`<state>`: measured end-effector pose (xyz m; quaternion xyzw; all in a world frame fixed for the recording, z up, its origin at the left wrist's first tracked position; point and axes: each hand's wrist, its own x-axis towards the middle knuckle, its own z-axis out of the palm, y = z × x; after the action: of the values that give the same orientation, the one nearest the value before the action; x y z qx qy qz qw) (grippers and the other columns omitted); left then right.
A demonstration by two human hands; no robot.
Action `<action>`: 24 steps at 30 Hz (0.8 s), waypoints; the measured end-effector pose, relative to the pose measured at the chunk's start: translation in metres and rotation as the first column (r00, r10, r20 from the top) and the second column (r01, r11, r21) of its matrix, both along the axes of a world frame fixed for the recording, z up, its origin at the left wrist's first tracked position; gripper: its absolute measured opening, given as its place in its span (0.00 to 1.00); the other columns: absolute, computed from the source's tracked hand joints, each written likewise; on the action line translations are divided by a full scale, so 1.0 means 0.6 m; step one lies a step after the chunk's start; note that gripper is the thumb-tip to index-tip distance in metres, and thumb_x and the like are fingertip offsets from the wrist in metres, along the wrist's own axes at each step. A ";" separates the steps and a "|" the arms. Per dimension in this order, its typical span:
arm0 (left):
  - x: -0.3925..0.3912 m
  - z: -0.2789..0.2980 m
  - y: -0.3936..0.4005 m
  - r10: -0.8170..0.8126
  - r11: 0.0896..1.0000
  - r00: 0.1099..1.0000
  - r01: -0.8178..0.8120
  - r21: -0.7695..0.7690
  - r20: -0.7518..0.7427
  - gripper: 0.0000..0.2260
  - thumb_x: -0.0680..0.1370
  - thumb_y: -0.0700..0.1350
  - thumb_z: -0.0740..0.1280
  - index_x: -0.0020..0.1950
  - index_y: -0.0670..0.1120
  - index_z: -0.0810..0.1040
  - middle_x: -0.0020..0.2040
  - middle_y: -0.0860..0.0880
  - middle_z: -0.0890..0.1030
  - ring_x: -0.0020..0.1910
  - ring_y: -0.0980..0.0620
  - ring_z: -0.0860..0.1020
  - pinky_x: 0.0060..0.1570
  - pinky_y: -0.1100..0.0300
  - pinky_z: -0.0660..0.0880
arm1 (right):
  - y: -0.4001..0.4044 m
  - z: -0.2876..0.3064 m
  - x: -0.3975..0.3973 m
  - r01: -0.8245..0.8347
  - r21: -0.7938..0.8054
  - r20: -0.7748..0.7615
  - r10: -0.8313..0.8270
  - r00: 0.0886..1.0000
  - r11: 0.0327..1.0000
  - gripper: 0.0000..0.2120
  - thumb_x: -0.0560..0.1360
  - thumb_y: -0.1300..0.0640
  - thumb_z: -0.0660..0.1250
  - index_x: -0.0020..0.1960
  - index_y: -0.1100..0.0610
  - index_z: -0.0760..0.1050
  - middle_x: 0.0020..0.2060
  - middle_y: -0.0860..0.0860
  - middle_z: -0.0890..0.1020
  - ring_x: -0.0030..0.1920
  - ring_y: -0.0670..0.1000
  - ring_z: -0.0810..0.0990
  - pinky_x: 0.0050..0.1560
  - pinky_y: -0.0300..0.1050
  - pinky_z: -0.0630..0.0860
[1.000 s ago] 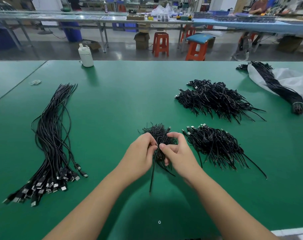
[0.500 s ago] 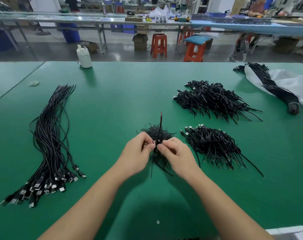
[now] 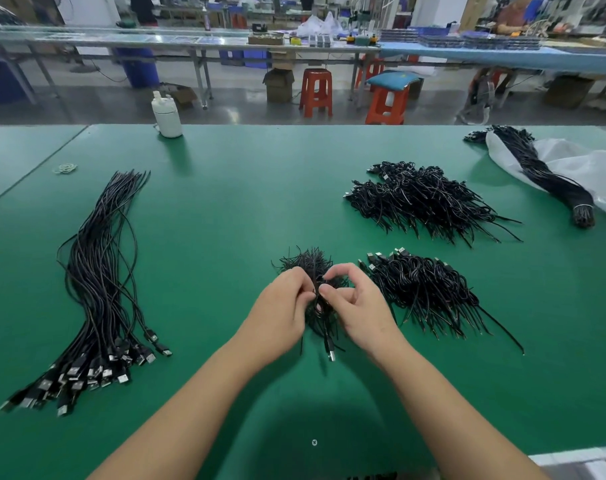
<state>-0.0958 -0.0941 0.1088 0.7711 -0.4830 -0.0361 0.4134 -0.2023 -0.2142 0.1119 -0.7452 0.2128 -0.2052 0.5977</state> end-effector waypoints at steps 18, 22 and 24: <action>-0.008 -0.003 -0.015 0.109 0.994 0.982 -0.103 -0.042 0.156 0.07 0.77 0.32 0.62 0.45 0.43 0.72 0.42 0.49 0.73 0.42 0.49 0.70 0.42 0.58 0.66 | -0.006 0.000 0.001 -0.008 -0.020 -0.116 0.006 0.993 1.000 0.18 0.81 0.52 0.64 0.41 0.65 0.78 0.20 0.52 0.69 0.23 0.47 0.63 0.27 0.40 0.61; -0.010 -0.005 -0.014 0.038 0.995 0.885 0.011 -0.103 0.464 0.08 0.70 0.33 0.54 0.41 0.41 0.72 0.38 0.44 0.72 0.39 0.45 0.69 0.40 0.54 0.67 | -0.011 0.002 0.000 -0.081 0.281 -0.100 0.113 0.989 0.956 0.19 0.82 0.53 0.62 0.35 0.59 0.79 0.28 0.58 0.68 0.22 0.47 0.62 0.24 0.39 0.57; -0.007 -0.008 -0.015 0.010 0.989 0.804 0.080 -0.125 0.594 0.08 0.72 0.32 0.54 0.41 0.42 0.71 0.38 0.43 0.74 0.37 0.44 0.68 0.39 0.54 0.68 | -0.017 0.006 -0.003 -0.137 0.378 -0.077 0.179 0.981 0.915 0.20 0.82 0.53 0.62 0.33 0.54 0.80 0.36 0.61 0.70 0.23 0.46 0.62 0.22 0.38 0.55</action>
<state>-0.1003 -0.1032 0.1038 0.7027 -0.6033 0.2341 0.2956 -0.2042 -0.2243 0.1155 -0.6435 0.2194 -0.0710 0.7298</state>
